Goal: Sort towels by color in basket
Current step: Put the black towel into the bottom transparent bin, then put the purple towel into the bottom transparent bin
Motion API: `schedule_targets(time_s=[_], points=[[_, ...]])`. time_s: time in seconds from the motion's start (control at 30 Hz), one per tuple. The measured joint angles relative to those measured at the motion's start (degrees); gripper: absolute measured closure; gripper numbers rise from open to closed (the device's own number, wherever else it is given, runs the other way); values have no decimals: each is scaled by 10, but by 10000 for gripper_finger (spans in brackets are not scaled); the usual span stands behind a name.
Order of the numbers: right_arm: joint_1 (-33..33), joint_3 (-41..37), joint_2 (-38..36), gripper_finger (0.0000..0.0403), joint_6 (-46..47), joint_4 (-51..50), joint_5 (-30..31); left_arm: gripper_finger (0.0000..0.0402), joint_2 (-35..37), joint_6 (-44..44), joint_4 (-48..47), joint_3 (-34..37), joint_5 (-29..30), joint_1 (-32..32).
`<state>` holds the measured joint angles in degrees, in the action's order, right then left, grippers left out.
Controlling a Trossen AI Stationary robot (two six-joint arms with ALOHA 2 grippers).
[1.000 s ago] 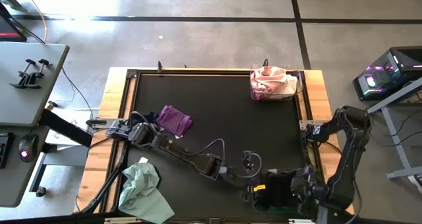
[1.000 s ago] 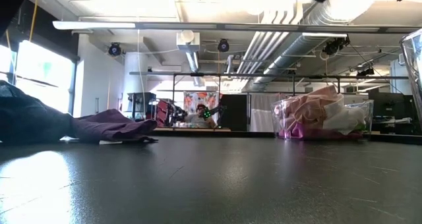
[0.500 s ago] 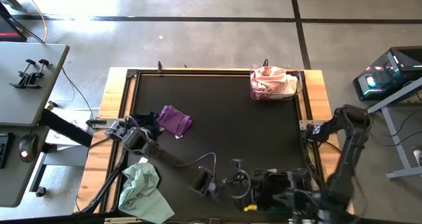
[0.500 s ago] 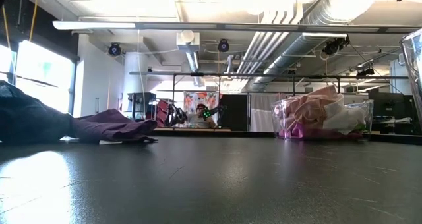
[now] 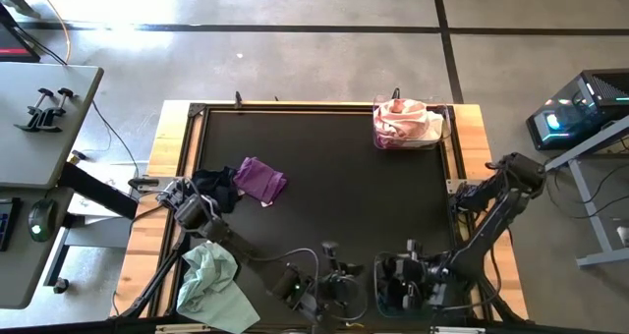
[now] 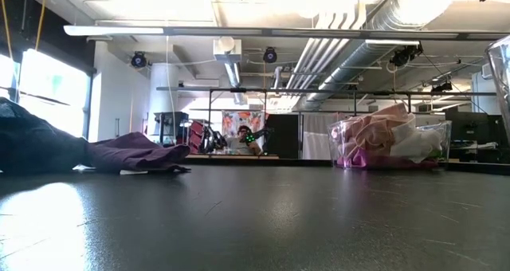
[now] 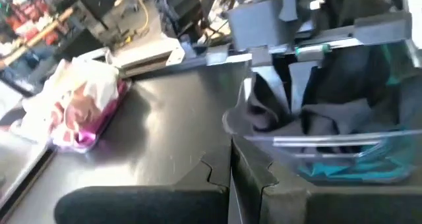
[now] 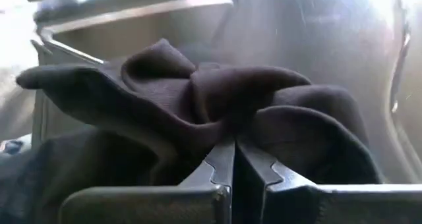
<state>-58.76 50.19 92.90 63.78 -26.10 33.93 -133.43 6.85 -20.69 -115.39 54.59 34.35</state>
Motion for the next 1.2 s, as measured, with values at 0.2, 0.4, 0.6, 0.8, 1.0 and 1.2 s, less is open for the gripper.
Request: schedule_targets(time_s=[0.2, 0.4, 0.6, 0.8, 1.0, 1.2], points=[[-9, -28, -1, 403, 9, 21, 10, 401, 0, 26, -23, 0, 0, 0], [-15, 25, -32, 403, -46, -13, 14, 401, 2, 15, -22, 0, 0, 17], [-47, 133, -57, 403, -52, -137, 15, 401, 20, 34, -46, 0, 3, 45], [-68, 229, -57, 403, -159, -139, 23, 401, 59, 246, -257, 0, -31, 50], [-61, 238, -56, 403, -239, -125, 36, 395, 77, 577, -598, 10, -21, 24], [-32, 188, -55, 403, -214, -123, 99, 345, 115, 659, -645, 137, -83, -22]])
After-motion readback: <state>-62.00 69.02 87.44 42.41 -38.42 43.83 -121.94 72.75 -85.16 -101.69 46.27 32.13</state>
